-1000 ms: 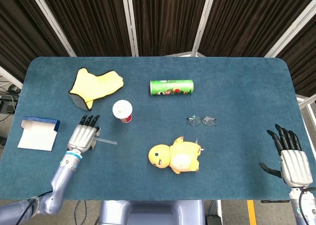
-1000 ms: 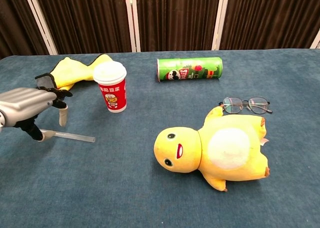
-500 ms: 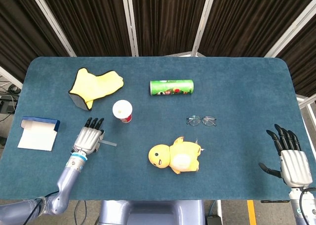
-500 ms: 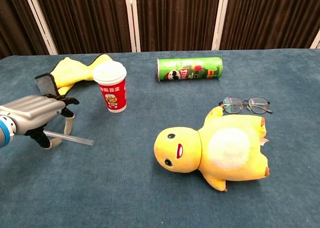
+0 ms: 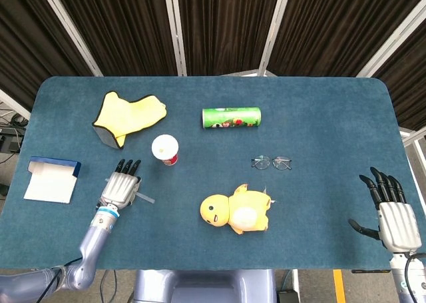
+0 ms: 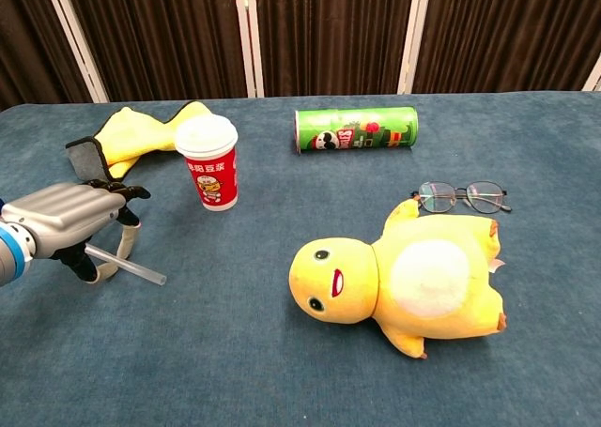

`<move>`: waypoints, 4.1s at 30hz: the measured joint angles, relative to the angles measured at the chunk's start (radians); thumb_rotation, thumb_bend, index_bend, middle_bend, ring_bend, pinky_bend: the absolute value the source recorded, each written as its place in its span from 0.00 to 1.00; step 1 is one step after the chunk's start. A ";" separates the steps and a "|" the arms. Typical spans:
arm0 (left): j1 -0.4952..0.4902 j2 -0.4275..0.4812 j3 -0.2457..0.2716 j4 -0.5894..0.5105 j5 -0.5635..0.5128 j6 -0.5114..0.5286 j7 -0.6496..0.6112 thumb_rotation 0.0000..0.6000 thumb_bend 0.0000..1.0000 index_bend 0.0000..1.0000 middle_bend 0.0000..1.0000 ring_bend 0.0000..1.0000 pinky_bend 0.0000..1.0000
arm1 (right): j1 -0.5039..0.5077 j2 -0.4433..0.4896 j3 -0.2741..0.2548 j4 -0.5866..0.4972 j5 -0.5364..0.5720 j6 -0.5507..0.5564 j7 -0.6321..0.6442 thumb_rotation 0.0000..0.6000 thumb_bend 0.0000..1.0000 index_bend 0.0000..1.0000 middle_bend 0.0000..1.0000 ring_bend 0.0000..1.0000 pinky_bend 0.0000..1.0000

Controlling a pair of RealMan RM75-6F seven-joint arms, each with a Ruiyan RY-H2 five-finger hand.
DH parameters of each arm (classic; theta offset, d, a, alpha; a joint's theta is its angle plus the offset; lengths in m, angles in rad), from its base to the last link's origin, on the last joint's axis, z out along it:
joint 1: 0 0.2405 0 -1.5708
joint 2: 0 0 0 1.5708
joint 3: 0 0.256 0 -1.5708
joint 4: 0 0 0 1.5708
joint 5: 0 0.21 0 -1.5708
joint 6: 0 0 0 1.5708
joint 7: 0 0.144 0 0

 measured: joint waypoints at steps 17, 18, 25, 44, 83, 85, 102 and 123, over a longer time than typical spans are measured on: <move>0.005 0.195 -0.189 -0.355 -0.089 0.065 -0.216 1.00 0.40 0.59 0.02 0.00 0.00 | 0.006 0.007 -0.019 -0.026 0.009 -0.045 -0.004 1.00 0.09 0.12 0.00 0.00 0.00; 0.003 0.207 -0.208 -0.381 -0.121 0.060 -0.236 1.00 0.41 0.59 0.02 0.00 0.00 | 0.007 0.005 -0.020 -0.025 0.008 -0.045 -0.006 1.00 0.09 0.12 0.00 0.00 0.00; -0.013 0.268 -0.358 -0.527 -0.312 0.008 -0.461 1.00 0.41 0.59 0.02 0.00 0.00 | 0.012 -0.007 -0.030 -0.014 0.019 -0.077 -0.004 1.00 0.09 0.12 0.00 0.00 0.00; -0.080 0.133 -0.459 -0.366 -0.184 -0.042 -0.898 1.00 0.41 0.59 0.05 0.00 0.00 | 0.028 -0.021 -0.030 0.021 0.054 -0.128 0.037 1.00 0.09 0.12 0.00 0.00 0.00; -0.090 0.115 -0.380 -0.202 -0.143 -0.145 -1.098 1.00 0.41 0.58 0.06 0.00 0.00 | 0.035 -0.031 -0.043 0.033 0.060 -0.156 0.053 1.00 0.09 0.12 0.00 0.00 0.00; -0.090 0.111 -0.375 -0.190 -0.134 -0.147 -1.106 1.00 0.41 0.56 0.04 0.00 0.00 | 0.035 -0.031 -0.043 0.034 0.060 -0.157 0.054 1.00 0.09 0.12 0.00 0.00 0.00; -0.077 0.126 -0.348 -0.186 -0.095 -0.135 -1.107 1.00 0.32 0.23 0.00 0.00 0.00 | 0.037 -0.035 -0.045 0.042 0.070 -0.169 0.047 1.00 0.09 0.12 0.00 0.00 0.00; 0.238 0.394 0.038 -0.293 0.295 0.342 -0.514 1.00 0.32 0.14 0.00 0.00 0.00 | 0.028 -0.084 -0.042 0.135 0.043 -0.117 0.024 1.00 0.08 0.12 0.00 0.00 0.00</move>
